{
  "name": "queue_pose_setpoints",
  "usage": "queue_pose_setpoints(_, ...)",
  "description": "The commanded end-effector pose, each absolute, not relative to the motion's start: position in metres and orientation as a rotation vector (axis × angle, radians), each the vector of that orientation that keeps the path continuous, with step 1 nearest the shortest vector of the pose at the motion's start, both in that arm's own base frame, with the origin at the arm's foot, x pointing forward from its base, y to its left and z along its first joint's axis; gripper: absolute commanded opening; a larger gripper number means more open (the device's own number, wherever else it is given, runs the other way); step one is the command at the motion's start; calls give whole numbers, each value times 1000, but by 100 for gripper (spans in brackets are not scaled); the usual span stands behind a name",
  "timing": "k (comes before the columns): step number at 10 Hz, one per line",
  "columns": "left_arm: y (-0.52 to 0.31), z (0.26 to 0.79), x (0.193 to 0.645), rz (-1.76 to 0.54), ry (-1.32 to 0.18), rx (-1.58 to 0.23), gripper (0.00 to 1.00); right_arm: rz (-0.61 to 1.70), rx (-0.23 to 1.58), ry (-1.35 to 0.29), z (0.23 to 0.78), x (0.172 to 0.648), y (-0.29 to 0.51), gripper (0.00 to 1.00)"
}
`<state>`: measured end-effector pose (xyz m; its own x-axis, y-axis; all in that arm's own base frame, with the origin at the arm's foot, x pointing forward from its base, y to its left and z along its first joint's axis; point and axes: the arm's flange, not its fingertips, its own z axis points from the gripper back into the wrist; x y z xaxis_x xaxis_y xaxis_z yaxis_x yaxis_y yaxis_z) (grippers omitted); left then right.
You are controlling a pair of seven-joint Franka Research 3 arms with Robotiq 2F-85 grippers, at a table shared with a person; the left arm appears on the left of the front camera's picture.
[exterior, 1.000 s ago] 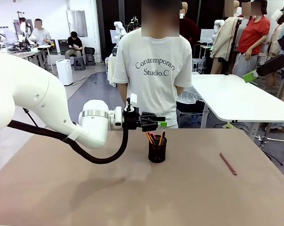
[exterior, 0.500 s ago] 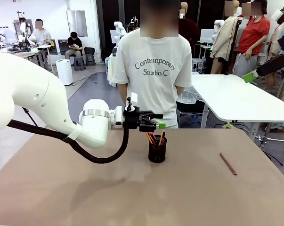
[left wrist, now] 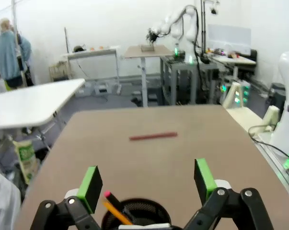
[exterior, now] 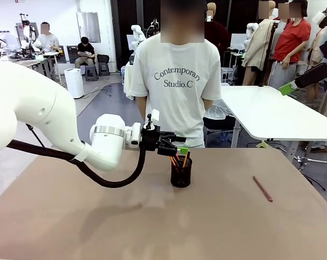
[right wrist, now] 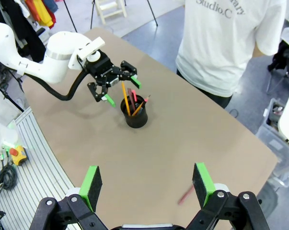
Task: Place the pens into the pen holder.
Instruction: Pick up a writing instrument from the table and place it into the Pen holder.
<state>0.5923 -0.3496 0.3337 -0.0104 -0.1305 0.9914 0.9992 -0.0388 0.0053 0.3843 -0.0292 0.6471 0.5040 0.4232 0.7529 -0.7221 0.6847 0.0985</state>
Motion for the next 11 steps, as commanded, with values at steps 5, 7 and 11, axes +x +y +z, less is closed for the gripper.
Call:
queue_pose_setpoints(5,-262,439,569,-1467,-857,-855,100,725,458,-789,647,384,-29,100)
queue_pose_setpoints(7,-234,474,560,-1427,-784,-765,100,725,458,-789,647,384,-29,100)
queue_pose_setpoints(11,-181,522,533,-1256,-786,-563,100,725,458,-789,647,384,-29,100)
